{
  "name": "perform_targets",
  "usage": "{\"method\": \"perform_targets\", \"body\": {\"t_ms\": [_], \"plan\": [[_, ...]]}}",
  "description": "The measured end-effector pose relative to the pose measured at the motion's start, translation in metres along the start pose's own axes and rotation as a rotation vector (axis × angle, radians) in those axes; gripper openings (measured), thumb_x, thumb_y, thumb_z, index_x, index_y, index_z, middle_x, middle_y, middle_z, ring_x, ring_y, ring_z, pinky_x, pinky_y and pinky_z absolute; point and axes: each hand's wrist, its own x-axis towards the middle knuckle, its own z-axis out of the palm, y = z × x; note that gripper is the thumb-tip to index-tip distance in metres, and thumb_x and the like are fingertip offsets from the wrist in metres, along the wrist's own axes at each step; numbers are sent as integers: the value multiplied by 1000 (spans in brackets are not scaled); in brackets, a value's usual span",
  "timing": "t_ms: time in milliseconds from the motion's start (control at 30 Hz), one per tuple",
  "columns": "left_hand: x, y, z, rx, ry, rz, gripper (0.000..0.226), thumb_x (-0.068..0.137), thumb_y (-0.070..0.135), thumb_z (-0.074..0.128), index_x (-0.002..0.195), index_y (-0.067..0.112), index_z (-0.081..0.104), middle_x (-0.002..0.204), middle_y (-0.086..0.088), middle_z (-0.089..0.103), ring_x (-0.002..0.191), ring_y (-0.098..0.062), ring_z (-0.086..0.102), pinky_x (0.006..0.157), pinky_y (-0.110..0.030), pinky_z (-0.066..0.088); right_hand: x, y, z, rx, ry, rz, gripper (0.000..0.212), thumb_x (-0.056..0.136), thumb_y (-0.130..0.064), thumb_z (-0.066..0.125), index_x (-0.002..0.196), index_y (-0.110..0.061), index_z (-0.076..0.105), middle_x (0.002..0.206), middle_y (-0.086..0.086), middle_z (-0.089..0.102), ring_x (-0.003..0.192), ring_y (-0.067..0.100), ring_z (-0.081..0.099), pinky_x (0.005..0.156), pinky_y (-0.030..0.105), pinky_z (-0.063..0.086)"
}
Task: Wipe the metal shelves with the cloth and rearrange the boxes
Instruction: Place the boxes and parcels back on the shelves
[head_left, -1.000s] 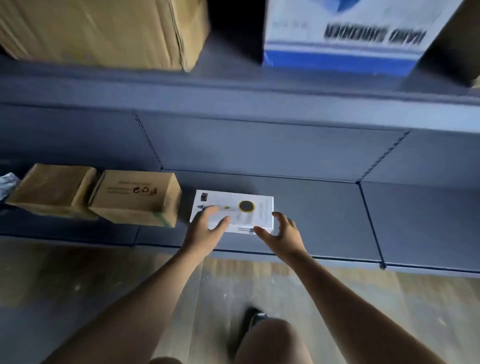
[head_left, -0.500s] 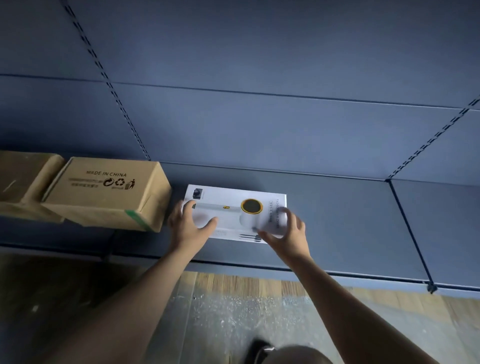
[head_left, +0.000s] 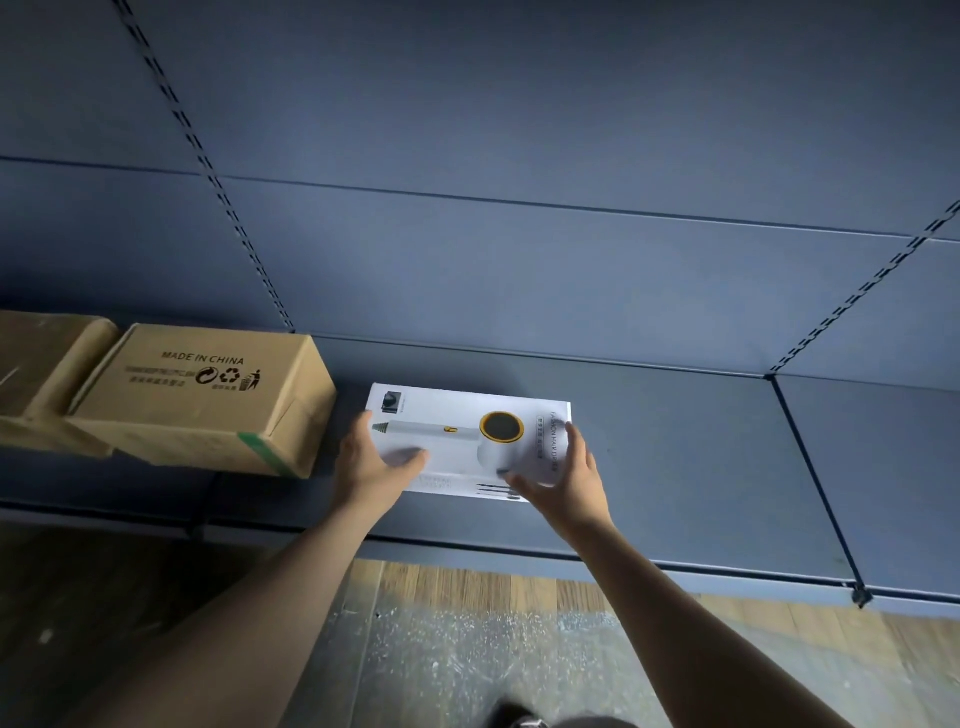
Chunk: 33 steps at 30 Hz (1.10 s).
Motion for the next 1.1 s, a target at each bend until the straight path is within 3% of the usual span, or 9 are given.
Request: {"method": "perform_targets", "body": {"t_ms": [267,367,433,600,800,933,1033,1100], "plan": [[-22,6,-9,-56,-4,-10,99,72,36,88,152,18,33,151,-1,44,137,-21,43,113,-36,37,-12,2,-14,5,-11,-7,101,67,-43,92,150,-29,36,149,1,46,130,22,48,98,34,43],[-50,25,-31,-99,-27,-40,100,63,45,87,146,18,40,139,-2,55,128,-21,53,109,-40,43,-42,-13,-37,8,2,40,95,64,-45,93,144,-32,42,142,-1,52,127,22,51,93,33,45],[-74,39,-51,-102,-70,-64,90,67,38,89,142,20,42,130,0,60,120,-21,59,104,-38,48,-69,-27,-55,13,12,70,93,64,-46,93,142,-32,44,140,-2,54,127,22,51,89,31,43],[-150,105,-124,-9,-176,-99,96,72,55,83,149,27,33,143,-3,54,125,-25,54,103,-35,46,-151,-86,-124,30,62,133,90,64,-45,94,140,-30,47,139,-1,58,126,23,54,83,26,37],[-246,203,-224,25,-229,-63,89,79,51,81,152,24,38,155,-4,43,139,-25,43,100,-27,35,-262,-176,-213,77,129,234,91,68,-51,90,141,-22,43,137,2,59,121,27,59,80,28,41],[-307,266,-295,-36,-227,-35,85,78,51,81,149,26,41,154,-1,44,140,-21,41,99,-25,34,-331,-240,-270,101,183,240,95,67,-57,87,141,-19,40,120,-1,69,108,21,64,73,27,43],[-344,313,-338,-75,-220,10,83,80,49,80,149,25,39,153,2,43,139,-18,40,99,-23,33,-370,-281,-307,117,236,236,92,69,-57,86,139,-18,40,115,1,68,97,16,61,60,18,39],[-362,341,-364,-91,-211,56,84,81,47,80,150,23,38,153,2,40,134,-11,38,100,-22,31,-392,-307,-329,135,264,222,90,70,-58,85,137,-19,40,113,0,69,97,17,62,61,20,38]]}}
